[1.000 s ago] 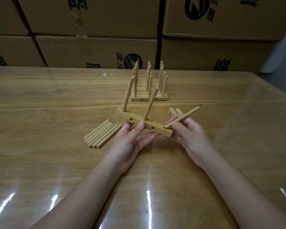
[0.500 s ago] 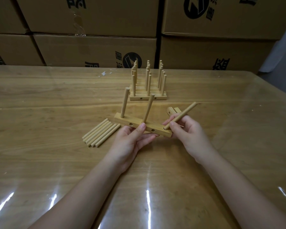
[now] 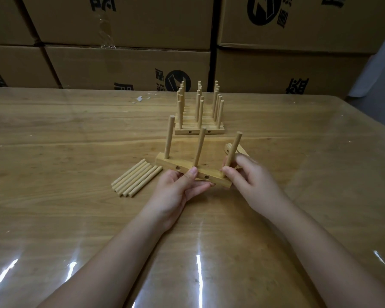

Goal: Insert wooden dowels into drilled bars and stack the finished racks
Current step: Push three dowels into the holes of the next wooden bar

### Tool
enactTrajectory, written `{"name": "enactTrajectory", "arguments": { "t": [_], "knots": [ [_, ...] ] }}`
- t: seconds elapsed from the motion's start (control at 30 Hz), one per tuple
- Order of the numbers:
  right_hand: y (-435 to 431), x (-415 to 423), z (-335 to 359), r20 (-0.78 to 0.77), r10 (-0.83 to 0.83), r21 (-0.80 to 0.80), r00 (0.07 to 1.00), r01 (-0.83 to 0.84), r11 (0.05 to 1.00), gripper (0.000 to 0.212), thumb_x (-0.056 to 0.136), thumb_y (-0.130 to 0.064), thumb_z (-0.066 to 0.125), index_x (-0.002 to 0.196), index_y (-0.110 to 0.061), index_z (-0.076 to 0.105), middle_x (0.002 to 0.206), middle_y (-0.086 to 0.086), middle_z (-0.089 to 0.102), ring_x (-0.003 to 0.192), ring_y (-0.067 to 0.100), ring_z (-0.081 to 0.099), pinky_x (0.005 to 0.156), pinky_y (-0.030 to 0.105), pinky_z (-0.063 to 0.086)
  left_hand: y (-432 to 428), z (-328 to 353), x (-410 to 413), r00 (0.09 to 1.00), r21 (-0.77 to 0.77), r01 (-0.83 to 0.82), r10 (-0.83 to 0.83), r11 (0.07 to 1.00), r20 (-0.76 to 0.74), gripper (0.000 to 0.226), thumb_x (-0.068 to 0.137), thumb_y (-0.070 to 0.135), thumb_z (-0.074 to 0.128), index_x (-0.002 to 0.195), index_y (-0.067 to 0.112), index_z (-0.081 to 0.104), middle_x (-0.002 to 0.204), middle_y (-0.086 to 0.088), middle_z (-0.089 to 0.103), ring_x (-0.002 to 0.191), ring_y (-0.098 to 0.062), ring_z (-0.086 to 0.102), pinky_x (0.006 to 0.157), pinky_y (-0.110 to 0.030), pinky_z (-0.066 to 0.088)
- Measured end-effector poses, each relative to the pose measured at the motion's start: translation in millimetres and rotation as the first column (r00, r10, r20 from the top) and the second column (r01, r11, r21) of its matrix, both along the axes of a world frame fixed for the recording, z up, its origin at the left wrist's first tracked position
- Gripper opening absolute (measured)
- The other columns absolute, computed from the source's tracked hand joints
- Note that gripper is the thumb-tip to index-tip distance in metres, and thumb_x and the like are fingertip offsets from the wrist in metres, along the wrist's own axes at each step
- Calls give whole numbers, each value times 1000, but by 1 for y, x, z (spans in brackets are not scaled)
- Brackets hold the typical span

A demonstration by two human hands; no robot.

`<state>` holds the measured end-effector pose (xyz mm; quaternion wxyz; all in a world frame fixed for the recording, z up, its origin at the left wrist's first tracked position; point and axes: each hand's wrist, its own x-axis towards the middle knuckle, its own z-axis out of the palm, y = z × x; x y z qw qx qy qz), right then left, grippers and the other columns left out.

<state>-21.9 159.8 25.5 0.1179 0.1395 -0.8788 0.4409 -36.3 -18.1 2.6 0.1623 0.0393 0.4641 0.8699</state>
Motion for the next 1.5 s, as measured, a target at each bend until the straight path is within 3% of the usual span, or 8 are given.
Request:
{"name": "enactTrajectory", "arguments": {
  "t": [0.23, 0.43, 0.77, 0.97, 1.17, 1.27, 1.5],
  "knots": [
    [-2, -2, 1, -79, -46, 92, 996, 53, 994, 16, 92, -14, 55, 95, 0, 61, 96, 6, 62, 90, 19, 57, 79, 37, 45, 0, -2, -1, 1000, -8, -6, 6, 1000, -15, 27, 92, 10, 50, 108, -10, 59, 97, -23, 71, 87, -25, 72, 70, -22, 57],
    [-6, 0, 3, -119, -84, 124, 989, 98, 987, 13, 91, -13, 57, 94, -1, 62, 93, 2, 61, 87, 18, 56, 74, 31, 44, 0, -1, -1, 1000, -3, -18, 18, 1000, 5, 30, 91, 9, 50, 110, -14, 56, 98, -25, 70, 85, -25, 72, 69, -21, 57],
    [-12, 4, -3, -130, -129, 168, 983, 150, 974, 20, 94, -21, 50, 102, -4, 57, 100, 3, 59, 91, 18, 55, 76, 38, 45, 0, 0, -1, 1000, 3, -25, 25, 1000, 19, 28, 91, 9, 51, 109, -12, 57, 101, -27, 69, 87, -26, 72, 70, -21, 57],
    [-14, 5, -6, 30, -44, -189, 999, 49, 981, 15, 93, -13, 52, 104, -18, 62, 102, -12, 64, 100, -2, 57, 86, 13, 43, -1, 0, -1, 1000, 14, -11, 10, 1000, 27, 36, 83, 16, 57, 107, -11, 58, 101, -26, 69, 89, -26, 71, 71, -21, 57],
    [-19, 6, -4, 17, 74, -505, 997, -56, 861, 27, 93, -9, 51, 112, -28, 57, 110, -12, 66, 109, -2, 57, 88, 11, 43, -1, 0, -2, 999, 26, -9, 8, 1000, 34, 33, 88, 13, 53, 109, -12, 57, 100, -25, 70, 87, -24, 72, 72, -21, 57],
    [-17, 6, -1, -17, 61, -515, 998, -61, 855, 29, 95, -13, 47, 119, -29, 51, 107, -10, 68, 107, -2, 58, 84, 9, 43, 0, 0, -1, 999, 5, 0, 0, 1000, 43, 36, 88, 13, 53, 113, -13, 55, 101, -27, 69, 87, -25, 72, 71, -22, 57],
    [-14, 5, -1, -1, 51, -497, 999, -44, 867, 21, 95, -8, 47, 100, -21, 63, 90, -10, 72, 94, 0, 62, 79, 7, 41, 0, 2, 0, 998, -4, 2, -2, 1000, 58, 49, 82, 17, 57, 116, -17, 52, 103, -31, 67, 91, -28, 71, 72, -22, 57]
  ]
}}
